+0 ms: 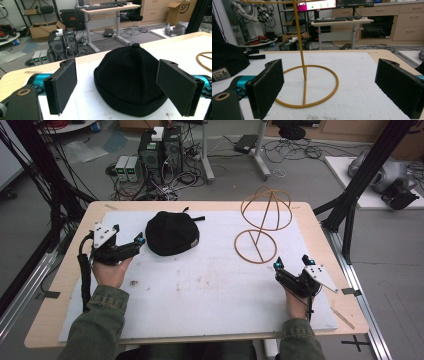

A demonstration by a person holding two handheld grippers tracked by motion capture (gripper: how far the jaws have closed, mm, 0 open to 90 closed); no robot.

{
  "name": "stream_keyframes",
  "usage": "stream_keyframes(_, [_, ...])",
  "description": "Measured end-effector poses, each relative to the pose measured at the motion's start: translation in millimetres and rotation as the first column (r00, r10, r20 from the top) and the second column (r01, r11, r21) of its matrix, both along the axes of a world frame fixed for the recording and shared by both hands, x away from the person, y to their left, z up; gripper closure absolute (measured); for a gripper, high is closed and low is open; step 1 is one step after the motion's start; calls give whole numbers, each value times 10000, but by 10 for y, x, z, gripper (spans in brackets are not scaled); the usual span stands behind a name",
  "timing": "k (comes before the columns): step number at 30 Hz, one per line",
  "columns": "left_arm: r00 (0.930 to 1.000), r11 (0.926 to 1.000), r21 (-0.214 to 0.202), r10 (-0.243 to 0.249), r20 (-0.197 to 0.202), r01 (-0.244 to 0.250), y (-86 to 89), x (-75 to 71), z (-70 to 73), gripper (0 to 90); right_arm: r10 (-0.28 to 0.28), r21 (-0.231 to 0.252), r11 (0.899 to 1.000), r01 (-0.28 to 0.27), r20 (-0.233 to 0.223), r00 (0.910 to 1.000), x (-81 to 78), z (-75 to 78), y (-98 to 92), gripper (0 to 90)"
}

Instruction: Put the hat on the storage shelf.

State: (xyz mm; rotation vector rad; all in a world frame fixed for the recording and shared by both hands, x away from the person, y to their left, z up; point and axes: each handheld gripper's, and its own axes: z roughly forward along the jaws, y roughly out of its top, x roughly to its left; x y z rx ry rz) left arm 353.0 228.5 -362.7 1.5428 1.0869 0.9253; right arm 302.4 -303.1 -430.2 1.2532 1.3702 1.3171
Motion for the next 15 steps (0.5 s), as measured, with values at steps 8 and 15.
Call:
stream_keyframes(8, [9984, 9996, -21, -283, -491, 283, -160, 207, -34, 173, 32, 15, 10000, -32, -27, 10000, 6, -1, -2, 77])
stream_keyframes(15, [9933, 9981, 137, -576, -1001, 593, -344, 391, -94, 174, 9, -27, 10000, -9, -18, 10000, 8, -1, -7, 77])
